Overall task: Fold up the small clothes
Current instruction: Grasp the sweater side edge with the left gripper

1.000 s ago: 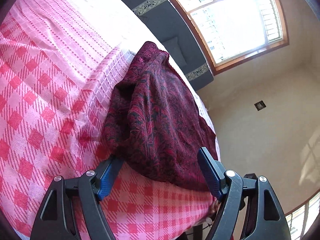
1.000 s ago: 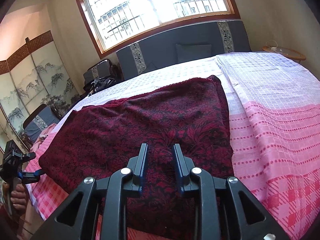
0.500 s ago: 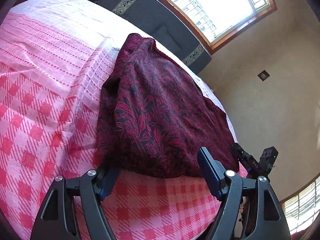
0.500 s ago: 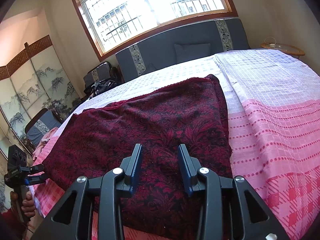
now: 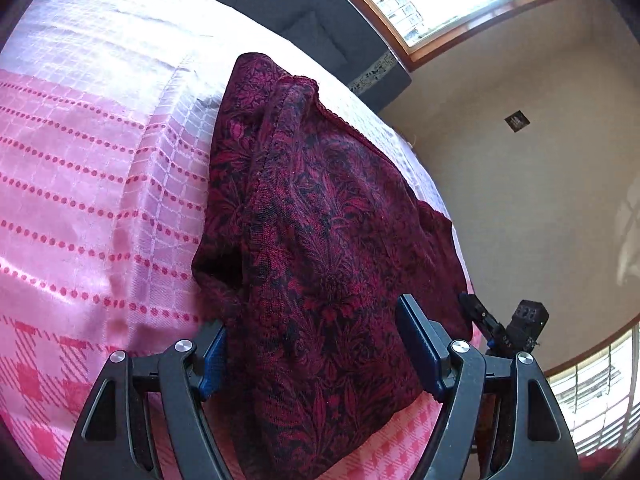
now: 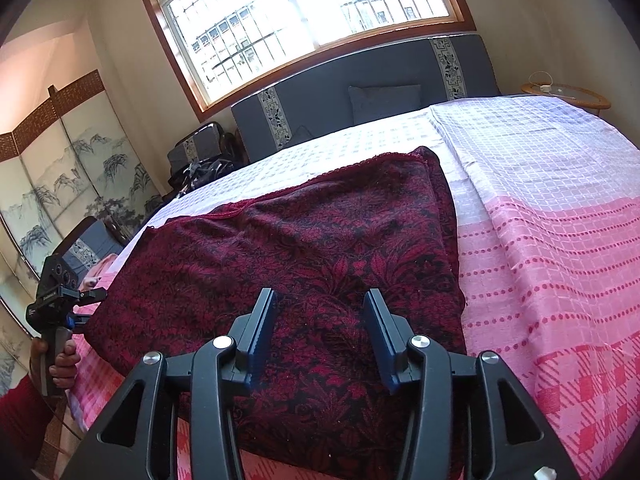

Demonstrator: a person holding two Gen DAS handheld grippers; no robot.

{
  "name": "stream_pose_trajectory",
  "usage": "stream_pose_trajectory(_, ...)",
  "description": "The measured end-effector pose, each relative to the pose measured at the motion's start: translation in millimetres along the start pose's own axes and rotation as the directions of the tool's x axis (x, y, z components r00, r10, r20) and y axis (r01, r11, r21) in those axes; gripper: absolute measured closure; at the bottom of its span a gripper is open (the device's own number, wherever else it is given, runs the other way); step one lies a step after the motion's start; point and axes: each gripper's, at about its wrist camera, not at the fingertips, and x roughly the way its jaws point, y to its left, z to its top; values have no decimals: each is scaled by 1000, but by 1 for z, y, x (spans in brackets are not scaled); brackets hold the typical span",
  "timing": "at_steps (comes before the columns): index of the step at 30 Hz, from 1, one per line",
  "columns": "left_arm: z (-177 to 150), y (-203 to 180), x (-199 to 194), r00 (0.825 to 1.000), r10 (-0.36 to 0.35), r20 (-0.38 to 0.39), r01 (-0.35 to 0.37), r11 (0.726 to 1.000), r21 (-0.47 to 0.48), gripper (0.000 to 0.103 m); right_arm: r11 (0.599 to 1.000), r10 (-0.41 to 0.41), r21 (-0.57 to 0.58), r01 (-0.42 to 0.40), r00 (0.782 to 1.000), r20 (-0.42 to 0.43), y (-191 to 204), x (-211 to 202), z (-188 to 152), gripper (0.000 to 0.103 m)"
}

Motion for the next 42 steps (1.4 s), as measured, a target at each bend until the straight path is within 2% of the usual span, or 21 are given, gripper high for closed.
stream_pose_trajectory(7, 33, -6, 14, 995, 5, -98, 8, 992, 126, 28, 1000, -5, -1, 5, 1000, -9, 1, 3, 0, 56)
stream_pose_trajectory(9, 35, -8, 15, 995, 43, -94, -27, 986, 162, 28, 1000, -8, 0, 8, 1000, -15, 1, 4, 0, 55)
stream_pose_trajectory(11, 37, -14, 18, 991, 112, -74, -95, 975, 203, 29, 1000, -12, 1, 13, 1000, -20, 1, 5, 1, 55)
stream_pose_trajectory(12, 36, -19, 19, 985, 166, -52, -150, 961, 234, 35, 1000, -15, 0, 15, 1000, -21, 2, 6, 0, 55)
stream_pose_trajectory(13, 35, -24, 21, 975, 219, -29, -203, 940, 275, 53, 1000, -18, -2, 18, 1000, -22, 2, 7, 1, 54)
stream_pose_trajectory(14, 32, -31, 23, 967, 255, -13, -238, 918, 318, 61, 1000, -20, -3, 19, 1000, -22, 3, 7, 1, 54)
stream_pose_trajectory(16, 27, -45, 26, 947, 319, 33, -308, 877, 368, 69, 1000, -22, -4, 22, 999, -26, 3, 9, 1, 54)
stream_pose_trajectory(19, 19, -66, 28, 906, 410, 102, -414, 810, 415, 74, 1000, -22, 2, 22, 999, -31, 3, 11, 2, 54)
stream_pose_trajectory(22, 12, -80, 30, 867, 472, 159, -489, 747, 450, 75, 1000, -19, 13, 19, 999, -32, 1, 13, 2, 54)
stream_pose_trajectory(24, 10, -85, 33, 848, 504, 167, -518, 719, 463, 75, 1000, -15, 17, 15, 999, -32, -1, 12, 2, 54)
stream_pose_trajectory(26, 10, -85, 35, 839, 519, 164, -531, 713, 459, 75, 1000, -11, 23, 12, 999, -31, -2, 12, 2, 54)
stream_pose_trajectory(30, 11, -82, 33, 833, 529, 159, -538, 714, 448, 75, 999, -6, 37, 7, 1000, -21, -5, 10, 3, 54)
stream_pose_trajectory(35, 11, -92, 41, 822, 547, 157, -552, 702, 450, 75, 999, 1, 52, 0, 1000, -18, -7, 8, 3, 54)
stream_pose_trajectory(42, 13, -91, 45, 824, 549, 142, -549, 710, 440, 75, 998, 4, 62, -3, 1000, -23, -9, 8, 3, 53)
